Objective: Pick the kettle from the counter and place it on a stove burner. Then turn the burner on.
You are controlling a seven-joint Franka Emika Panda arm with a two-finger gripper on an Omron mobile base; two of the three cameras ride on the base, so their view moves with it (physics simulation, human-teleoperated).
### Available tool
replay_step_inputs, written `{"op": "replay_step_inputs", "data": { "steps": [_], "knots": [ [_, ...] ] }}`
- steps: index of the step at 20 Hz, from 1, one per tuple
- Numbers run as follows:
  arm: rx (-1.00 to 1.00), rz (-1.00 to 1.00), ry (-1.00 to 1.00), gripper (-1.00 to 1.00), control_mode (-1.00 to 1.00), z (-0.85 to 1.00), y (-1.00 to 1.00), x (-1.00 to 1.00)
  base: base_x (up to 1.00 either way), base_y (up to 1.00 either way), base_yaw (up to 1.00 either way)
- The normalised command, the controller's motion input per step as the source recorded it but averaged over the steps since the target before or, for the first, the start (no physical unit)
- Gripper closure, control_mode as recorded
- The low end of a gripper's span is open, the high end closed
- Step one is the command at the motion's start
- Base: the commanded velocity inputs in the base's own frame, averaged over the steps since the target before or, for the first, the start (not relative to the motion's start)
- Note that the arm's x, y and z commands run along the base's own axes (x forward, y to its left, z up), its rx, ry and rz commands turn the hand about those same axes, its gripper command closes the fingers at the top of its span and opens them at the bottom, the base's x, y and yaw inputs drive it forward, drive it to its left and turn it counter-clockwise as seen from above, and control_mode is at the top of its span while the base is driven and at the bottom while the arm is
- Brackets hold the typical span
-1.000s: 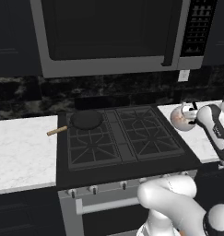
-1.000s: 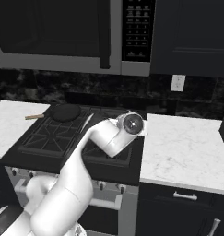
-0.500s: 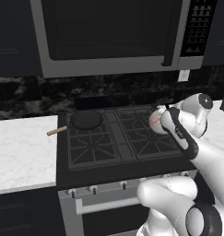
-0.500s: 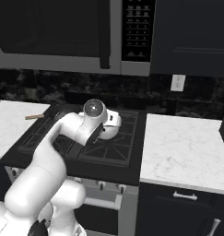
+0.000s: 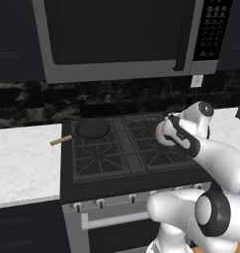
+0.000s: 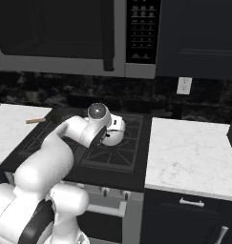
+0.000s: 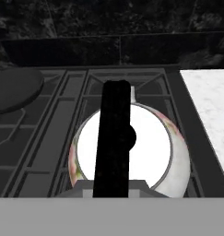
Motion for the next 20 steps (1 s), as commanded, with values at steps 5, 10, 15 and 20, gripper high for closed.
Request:
{"op": "replay_step_inputs", "data": {
  "steps": [5, 10, 15, 20],
  "knots": [
    [0.0, 0.0, 0.12, 1.0, -1.0, -0.35, 0.0, 0.3, 0.0, 0.0, 0.0],
    [0.0, 0.0, 0.14, 1.0, -1.0, -0.44, 0.0, 0.2, 0.0, 0.0, 0.0],
    [0.0, 0.0, 0.11, 1.0, -1.0, -0.49, 0.0, 0.19, 0.0, 0.0, 0.0],
    [0.02, 0.0, 0.02, 1.0, -1.0, -0.38, 0.0, 0.07, 0.0, 0.0, 0.0]
  ]
}}
